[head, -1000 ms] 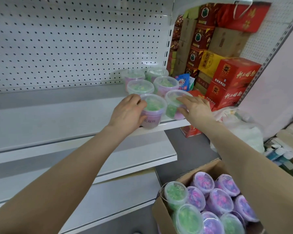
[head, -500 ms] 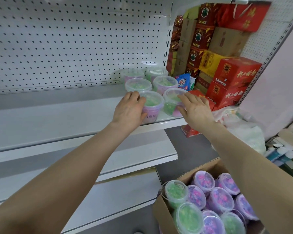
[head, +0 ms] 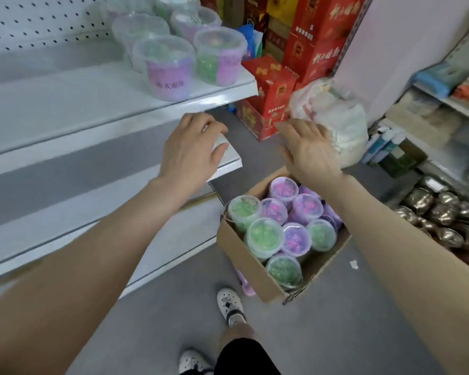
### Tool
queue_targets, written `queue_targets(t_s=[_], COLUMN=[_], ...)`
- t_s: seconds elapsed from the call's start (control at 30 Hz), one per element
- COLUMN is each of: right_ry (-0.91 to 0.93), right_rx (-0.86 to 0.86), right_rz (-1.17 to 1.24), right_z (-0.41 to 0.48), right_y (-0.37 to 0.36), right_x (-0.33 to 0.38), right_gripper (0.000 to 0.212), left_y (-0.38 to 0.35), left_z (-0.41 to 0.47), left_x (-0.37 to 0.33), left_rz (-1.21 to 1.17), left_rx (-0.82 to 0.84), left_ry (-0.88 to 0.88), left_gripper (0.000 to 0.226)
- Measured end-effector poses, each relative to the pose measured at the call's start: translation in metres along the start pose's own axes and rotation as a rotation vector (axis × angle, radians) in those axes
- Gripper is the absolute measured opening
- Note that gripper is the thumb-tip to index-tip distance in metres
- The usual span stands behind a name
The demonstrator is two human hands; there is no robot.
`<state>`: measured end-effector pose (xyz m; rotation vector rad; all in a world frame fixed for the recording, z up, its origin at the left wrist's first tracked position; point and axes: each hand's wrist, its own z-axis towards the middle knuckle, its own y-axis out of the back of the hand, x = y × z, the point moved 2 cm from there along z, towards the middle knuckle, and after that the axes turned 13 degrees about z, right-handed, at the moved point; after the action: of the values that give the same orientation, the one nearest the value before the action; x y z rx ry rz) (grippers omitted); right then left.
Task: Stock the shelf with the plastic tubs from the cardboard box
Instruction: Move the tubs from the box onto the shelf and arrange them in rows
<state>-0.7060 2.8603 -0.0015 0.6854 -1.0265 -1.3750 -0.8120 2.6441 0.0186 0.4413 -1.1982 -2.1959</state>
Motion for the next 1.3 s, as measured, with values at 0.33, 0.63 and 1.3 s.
queue_targets(t_s=[0.33, 0.63, 1.3], right_ry=[-0.229, -0.156, -0.444], right_rx=[0.377, 0.542, 0.763], right_rz=[0.071, 0.227, 0.415], right_z=[-0.122, -0.076, -0.034], right_y=[-0.107, -0.213, -0.265], right_x=[-0.084, -0.120, -0.111], right_gripper=[0.044, 0.032, 0.026], left_y=[-0.132, -0.221, -0.250], left_z=[-0.093, -0.140, -0.153], left_x=[-0.075, -0.106, -0.115], left_rz=[-0.135, -0.102, -0.325], left_rx=[0.470, 0.870, 0.759], left_ry=[0.075, 0.299, 0.457], left_gripper=[0.030, 0.039, 0.020])
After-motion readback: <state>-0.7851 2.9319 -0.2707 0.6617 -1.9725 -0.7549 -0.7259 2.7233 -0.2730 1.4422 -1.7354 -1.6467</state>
